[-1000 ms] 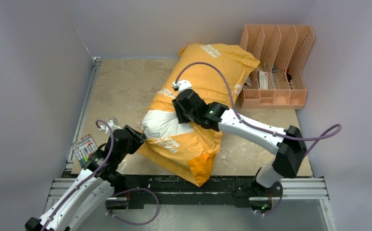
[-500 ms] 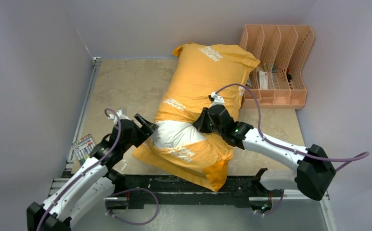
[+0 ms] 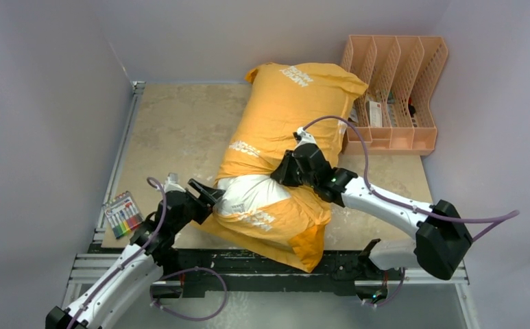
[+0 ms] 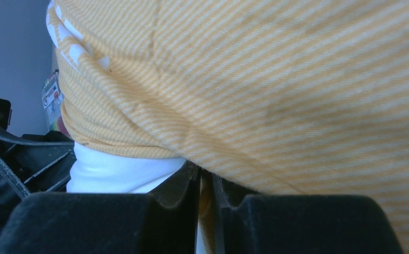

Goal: Remove the pillowcase from the pillow
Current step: Remove the pillow from the pillowcase.

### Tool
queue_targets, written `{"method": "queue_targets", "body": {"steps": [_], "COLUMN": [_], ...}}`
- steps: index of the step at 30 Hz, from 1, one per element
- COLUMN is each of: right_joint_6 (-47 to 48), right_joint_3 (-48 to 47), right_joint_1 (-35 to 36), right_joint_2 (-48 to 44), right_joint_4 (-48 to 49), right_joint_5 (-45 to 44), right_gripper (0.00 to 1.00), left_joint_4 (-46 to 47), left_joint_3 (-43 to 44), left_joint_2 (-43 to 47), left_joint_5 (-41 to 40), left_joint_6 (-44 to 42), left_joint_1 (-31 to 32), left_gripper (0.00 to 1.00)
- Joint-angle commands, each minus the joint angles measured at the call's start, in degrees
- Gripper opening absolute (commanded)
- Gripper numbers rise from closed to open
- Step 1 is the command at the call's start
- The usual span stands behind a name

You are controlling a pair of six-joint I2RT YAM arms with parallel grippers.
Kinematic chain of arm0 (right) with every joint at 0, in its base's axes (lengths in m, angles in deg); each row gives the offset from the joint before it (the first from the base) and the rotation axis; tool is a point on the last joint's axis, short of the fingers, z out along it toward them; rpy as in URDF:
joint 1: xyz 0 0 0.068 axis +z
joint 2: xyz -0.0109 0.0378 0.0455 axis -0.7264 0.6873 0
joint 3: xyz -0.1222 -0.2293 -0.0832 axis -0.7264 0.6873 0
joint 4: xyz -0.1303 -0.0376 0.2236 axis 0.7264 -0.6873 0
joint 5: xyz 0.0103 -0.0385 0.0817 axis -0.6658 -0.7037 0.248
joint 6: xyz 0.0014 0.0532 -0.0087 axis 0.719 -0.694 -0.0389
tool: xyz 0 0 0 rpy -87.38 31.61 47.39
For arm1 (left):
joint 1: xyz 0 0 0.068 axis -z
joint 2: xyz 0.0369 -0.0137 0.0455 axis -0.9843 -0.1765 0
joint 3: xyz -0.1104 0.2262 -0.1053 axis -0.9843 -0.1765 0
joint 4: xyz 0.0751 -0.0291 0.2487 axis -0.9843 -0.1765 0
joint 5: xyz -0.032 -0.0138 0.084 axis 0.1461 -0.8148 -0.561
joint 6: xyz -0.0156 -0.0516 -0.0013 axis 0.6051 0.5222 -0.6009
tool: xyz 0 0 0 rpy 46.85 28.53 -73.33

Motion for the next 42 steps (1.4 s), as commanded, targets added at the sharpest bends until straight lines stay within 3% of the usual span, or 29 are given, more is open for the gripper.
{"method": "queue_targets", "body": {"steps": [1,5,8,11,13,15,19,26,29,32,35,40,42], "right_joint_6": [5.1,5.5,6.1,6.8,7.6,8.8,14.9,17.6,18.8,19.5,21.7,29.4,33.6], "right_joint_3": [0.4,-1.4,-2.5,-3.6,-4.2,-5.2,-8.5,-18.6,-25.2,-28.8,-28.7,-26.2,-27.0], "right_joint_1": [-1.1,-1.1,-1.1,-1.1,-1.1,-1.1,-1.0,-0.9,-0.8,-0.9,-0.8,1.0,5.6], "right_joint_2": [3.9,4.1,4.1,4.6,5.1,6.1,9.2,13.7,16.1,17.5,15.9,5.8,3.1], "right_joint_4": [-17.1,-17.2,-17.0,-16.6,-15.8,-15.4,-13.7,-4.2,-2.9,-4.8,-9.4,-11.0,-10.4], "right_joint_5": [-2.3,-1.7,-1.4,-0.2,1.4,3.1,6.4,19.5,20.9,18.2,13.5,12.0,10.9], "right_gripper": [0.15,0.16,0.16,0.17,0.17,0.17,0.18,0.19,0.20,0.27,0.43,0.56,0.60], "left_joint_4": [-15.2,-14.7,-11.5,-1.9,8.8,12.9,7.7,-14.4,-21.0,-21.9,-19.6,-16.2,-15.7], "left_joint_3": [3.5,2.2,2.1,0.6,-0.9,-0.1,11.5,51.5,62.2,58.8,47.5,32.9,30.9], "left_joint_2": [4.4,3.3,-1.9,-5.7,-7.5,-9.4,-13.2,-22.3,-25.1,-24.1,-19.6,-9.5,-7.1], "left_joint_5": [-3.0,-3.1,-1.9,1.6,4.8,4.8,-0.8,-12.2,-13.1,-10.4,-7.5,-6.5,-6.5], "left_joint_6": [-2.2,-1.4,-2.6,-2.7,-1.1,-1.0,-8.0,-31.1,-36.0,-35.5,-31.9,-26.0,-25.2], "left_joint_1": [0.3,0.4,0.3,0.3,0.3,0.3,0.2,0.1,0.1,0.1,0.2,0.2,0.2], "left_gripper": [0.77,0.78,0.69,0.46,0.19,0.00,0.00,0.00,0.00,0.00,0.00,0.00,0.00]}}
